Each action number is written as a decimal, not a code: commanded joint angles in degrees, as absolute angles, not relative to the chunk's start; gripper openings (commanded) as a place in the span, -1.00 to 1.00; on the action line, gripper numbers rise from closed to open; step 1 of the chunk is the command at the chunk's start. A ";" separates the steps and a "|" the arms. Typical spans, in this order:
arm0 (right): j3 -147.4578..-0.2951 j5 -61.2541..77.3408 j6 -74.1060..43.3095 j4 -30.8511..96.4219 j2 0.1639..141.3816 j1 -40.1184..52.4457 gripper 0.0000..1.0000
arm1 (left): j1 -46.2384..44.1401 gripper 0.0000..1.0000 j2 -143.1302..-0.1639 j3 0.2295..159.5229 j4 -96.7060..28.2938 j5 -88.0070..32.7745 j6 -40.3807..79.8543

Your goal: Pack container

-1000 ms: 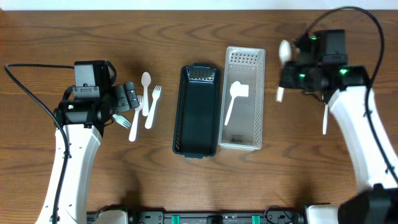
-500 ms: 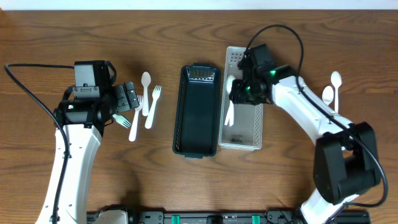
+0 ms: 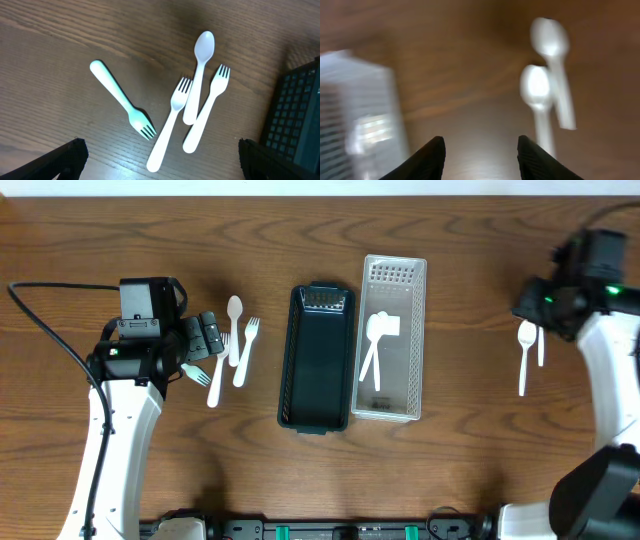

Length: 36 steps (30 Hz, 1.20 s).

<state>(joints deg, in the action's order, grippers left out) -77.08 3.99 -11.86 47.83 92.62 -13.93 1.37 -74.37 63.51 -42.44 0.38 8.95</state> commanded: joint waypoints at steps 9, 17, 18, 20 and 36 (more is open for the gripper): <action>-67.59 0.73 -7.68 42.89 102.43 -22.02 -0.05 | 1.65 0.96 -74.59 64.62 -42.63 0.62 8.38; -67.59 1.10 -7.66 39.77 107.85 -22.41 -0.07 | 1.65 0.96 -74.59 64.62 -42.63 0.62 8.38; -67.59 1.69 -7.66 39.59 108.51 -22.44 -0.08 | 1.65 0.96 -74.59 64.62 -42.63 0.62 8.38; -67.59 2.50 -7.70 39.13 109.67 -22.37 -0.12 | 1.65 0.96 -74.59 64.62 -42.63 0.62 8.38; -67.61 3.38 -8.12 37.69 110.67 -21.93 -0.81 | 1.65 0.96 -74.59 64.62 -42.63 0.62 8.38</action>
